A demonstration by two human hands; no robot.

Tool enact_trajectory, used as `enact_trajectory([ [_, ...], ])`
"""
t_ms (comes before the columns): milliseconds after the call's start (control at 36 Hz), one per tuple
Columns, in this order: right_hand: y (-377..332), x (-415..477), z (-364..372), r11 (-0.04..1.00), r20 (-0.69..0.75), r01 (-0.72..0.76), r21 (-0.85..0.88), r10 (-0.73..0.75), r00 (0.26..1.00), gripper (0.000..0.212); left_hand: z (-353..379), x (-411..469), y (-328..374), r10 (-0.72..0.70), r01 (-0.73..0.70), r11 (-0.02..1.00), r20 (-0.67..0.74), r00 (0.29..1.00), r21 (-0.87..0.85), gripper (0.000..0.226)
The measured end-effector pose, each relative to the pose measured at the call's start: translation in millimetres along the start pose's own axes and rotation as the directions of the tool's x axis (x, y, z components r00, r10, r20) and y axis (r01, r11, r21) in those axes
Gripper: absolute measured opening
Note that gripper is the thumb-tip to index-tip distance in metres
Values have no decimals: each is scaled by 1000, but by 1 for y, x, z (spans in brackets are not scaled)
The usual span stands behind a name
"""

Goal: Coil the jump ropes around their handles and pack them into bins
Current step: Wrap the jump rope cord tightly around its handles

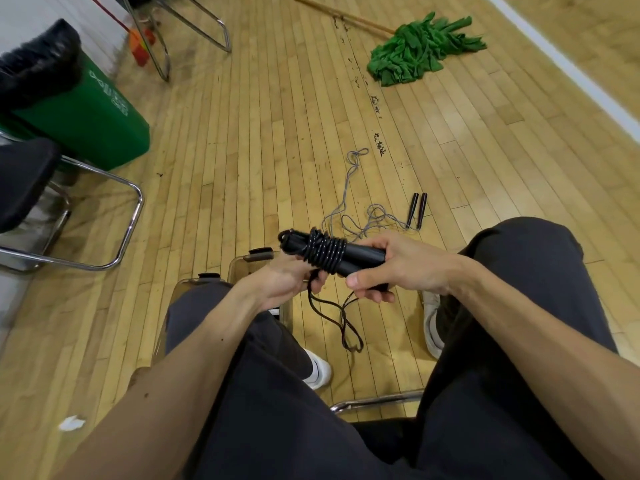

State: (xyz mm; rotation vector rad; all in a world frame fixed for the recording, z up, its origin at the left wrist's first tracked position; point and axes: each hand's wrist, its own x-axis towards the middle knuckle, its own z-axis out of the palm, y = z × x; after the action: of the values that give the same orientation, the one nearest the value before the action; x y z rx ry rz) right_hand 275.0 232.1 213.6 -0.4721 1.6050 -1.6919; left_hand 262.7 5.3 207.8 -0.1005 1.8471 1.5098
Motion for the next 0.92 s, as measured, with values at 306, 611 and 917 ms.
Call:
enact_trajectory([
  [306, 3, 7, -2, 999, -265, 13, -40, -24, 964, 13, 23, -1, -18, 66, -66, 998, -33, 997, 0, 42],
  [611, 18, 18, -11, 981, -478, -141, -132, 62, 876, 24, 26, -11, -26, 74, -55, 971, -73, 995, 235, 39],
  [917, 25, 24, -26, 931, -691, -259, -256, 11, 723, 35, 21, -27, -2, 154, 11, 745, -187, 970, 667, 28],
])
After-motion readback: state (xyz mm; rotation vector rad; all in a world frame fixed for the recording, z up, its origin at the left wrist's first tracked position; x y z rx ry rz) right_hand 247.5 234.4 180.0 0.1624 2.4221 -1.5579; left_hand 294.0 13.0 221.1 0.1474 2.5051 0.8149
